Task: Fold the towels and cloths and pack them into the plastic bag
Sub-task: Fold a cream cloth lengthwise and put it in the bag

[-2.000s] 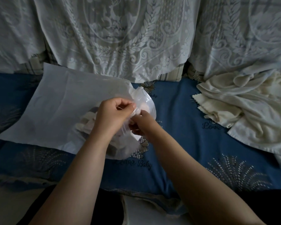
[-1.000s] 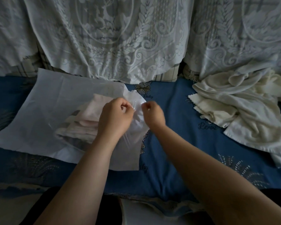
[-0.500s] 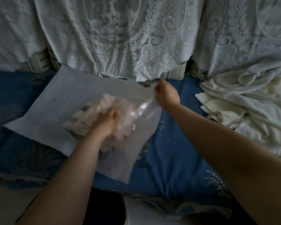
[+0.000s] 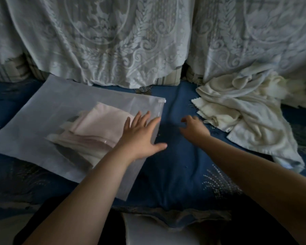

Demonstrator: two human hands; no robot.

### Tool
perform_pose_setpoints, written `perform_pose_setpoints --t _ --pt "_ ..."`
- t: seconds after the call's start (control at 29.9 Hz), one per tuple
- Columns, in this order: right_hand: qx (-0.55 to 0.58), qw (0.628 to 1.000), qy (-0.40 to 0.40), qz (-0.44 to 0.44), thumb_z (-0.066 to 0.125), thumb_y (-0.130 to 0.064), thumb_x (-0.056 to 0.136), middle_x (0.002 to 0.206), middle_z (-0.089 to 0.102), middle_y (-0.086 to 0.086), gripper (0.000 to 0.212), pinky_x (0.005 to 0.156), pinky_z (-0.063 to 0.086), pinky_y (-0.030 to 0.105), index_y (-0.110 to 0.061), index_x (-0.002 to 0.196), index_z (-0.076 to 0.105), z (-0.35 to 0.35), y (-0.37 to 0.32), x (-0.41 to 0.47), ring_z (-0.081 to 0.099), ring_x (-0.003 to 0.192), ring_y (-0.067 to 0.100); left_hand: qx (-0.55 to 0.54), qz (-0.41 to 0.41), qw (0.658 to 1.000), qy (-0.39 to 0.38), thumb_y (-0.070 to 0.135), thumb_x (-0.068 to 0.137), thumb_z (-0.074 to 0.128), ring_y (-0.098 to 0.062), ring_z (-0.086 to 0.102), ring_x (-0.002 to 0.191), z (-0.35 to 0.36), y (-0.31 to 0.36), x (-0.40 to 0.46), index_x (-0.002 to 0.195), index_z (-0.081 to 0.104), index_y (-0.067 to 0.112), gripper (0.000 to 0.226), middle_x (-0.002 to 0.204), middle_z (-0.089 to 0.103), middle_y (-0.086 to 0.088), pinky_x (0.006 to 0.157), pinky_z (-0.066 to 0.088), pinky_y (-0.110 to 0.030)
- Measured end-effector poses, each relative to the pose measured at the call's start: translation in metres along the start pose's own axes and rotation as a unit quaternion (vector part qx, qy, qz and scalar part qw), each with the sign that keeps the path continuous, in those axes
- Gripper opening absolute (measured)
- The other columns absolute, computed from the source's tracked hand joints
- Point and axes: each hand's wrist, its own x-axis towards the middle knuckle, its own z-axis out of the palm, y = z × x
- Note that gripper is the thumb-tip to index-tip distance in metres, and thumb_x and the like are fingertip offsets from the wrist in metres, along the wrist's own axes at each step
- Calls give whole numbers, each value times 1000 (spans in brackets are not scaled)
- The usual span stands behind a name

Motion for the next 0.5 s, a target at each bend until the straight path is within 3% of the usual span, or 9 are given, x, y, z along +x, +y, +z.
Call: perform_pose_setpoints --t 0.07,0.13,0.23,0.3,0.4,0.5 --pt "-105 992 73 -9 55 -27 85 133 42 14 43 99 39 42 -17 127 49 -21 34 0 40 124 35 34 23 999 -21 51 85 54 -24 -12 147 5 17 4 149 3 37 83 161 -7 1 117 -4 -48" --pt "-162 981 98 47 57 -33 85 139 35 13 54 102 35 47 -15 133 40 -40 65 -2 33 128 36 7 37 999 11 40 89 51 -25 -5 148 4 34 12 150 8 33 75 161 2 -1 118 0 -46" --pt "-148 970 57 183 52 -43 88 148 24 19 71 103 35 53 -8 143 22 -59 104 -6 29 133 42 -58 50 994 82 34 92 50 -25 14 146 -2 57 25 147 26 27 60 157 24 -2 118 14 -41" --pt "-99 965 28 243 55 -38 87 148 24 25 81 104 37 49 3 144 16 -70 120 -11 32 133 42 -79 64 988 118 31 92 51 -23 29 141 -4 69 32 141 40 25 50 149 39 -1 114 24 -37" --pt "-95 971 5 217 60 -18 82 133 48 23 64 96 46 40 2 138 36 -82 131 -17 49 122 36 -117 66 980 143 27 93 50 -21 47 122 -3 85 37 126 56 24 34 130 55 2 101 37 -33" --pt "-131 967 -67 209 62 -30 84 131 52 17 61 97 44 36 -5 136 42 -92 132 -24 52 119 32 -150 65 973 161 24 93 50 -21 52 112 3 101 40 115 63 23 26 118 61 2 94 43 -34"
